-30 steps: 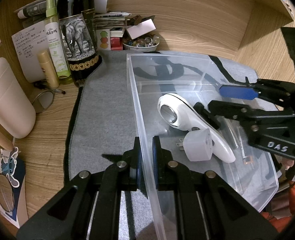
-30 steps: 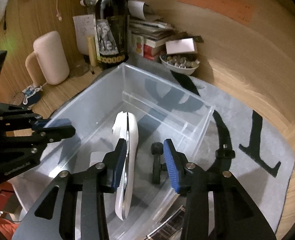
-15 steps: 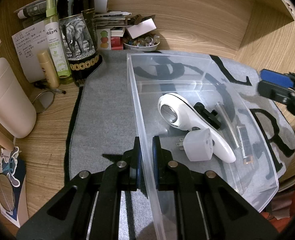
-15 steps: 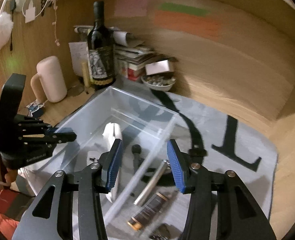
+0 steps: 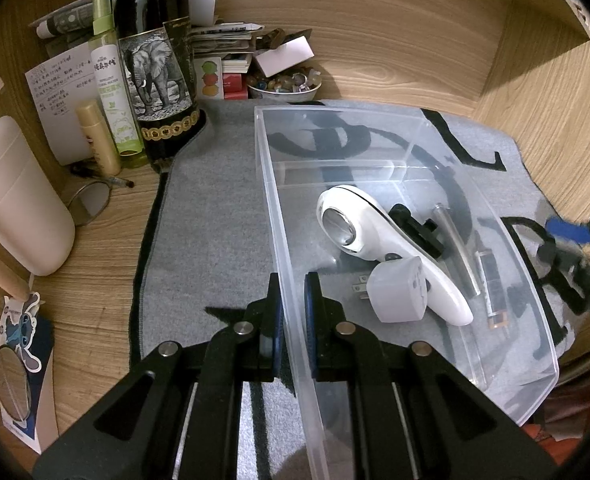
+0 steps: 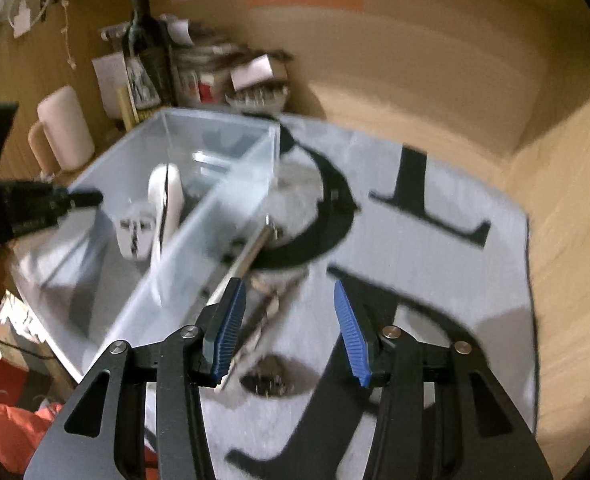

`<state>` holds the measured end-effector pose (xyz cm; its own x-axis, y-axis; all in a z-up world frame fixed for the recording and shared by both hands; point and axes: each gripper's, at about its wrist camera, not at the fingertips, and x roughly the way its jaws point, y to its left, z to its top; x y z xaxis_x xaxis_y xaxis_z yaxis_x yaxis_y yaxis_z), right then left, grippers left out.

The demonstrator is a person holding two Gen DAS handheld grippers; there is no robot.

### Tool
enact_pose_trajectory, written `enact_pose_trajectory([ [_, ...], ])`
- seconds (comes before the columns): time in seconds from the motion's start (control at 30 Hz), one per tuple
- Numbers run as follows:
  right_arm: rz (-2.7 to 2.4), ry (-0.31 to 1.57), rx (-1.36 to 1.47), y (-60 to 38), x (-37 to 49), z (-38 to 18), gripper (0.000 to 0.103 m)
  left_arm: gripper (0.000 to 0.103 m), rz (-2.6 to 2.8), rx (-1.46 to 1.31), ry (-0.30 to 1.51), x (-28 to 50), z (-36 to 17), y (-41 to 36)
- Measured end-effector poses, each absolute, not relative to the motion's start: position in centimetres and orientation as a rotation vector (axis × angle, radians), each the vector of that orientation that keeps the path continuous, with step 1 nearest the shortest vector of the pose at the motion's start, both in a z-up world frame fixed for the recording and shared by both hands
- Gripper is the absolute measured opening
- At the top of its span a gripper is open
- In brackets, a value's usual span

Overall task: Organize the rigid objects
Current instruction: 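Grasp the black round grinder on the mat with the right tool, then lower the black grinder into the clear box and open the right tool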

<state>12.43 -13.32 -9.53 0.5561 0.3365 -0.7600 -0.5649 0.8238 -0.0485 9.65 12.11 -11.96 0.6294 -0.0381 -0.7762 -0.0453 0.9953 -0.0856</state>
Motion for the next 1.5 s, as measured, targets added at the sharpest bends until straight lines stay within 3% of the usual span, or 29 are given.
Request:
enact_pose_trajectory([
  [0.47, 0.554, 0.96, -0.214, -14.8, 11.3, -15.0, 0.043, 0.01, 0.01, -0.094, 0.897, 9.7, -12.0, 12.0],
  [0.6, 0.555, 0.946, -0.203, -15.1, 11.1, -14.7, 0.031, 0.01, 0.009, -0.094, 0.897, 9.7, -12.0, 12.0],
  [1.5, 0.623, 0.702, -0.252, -11.0, 12.7, -7.2, 0.031, 0.009, 0.008, -0.102, 0.887, 9.7, -11.6, 11.9],
])
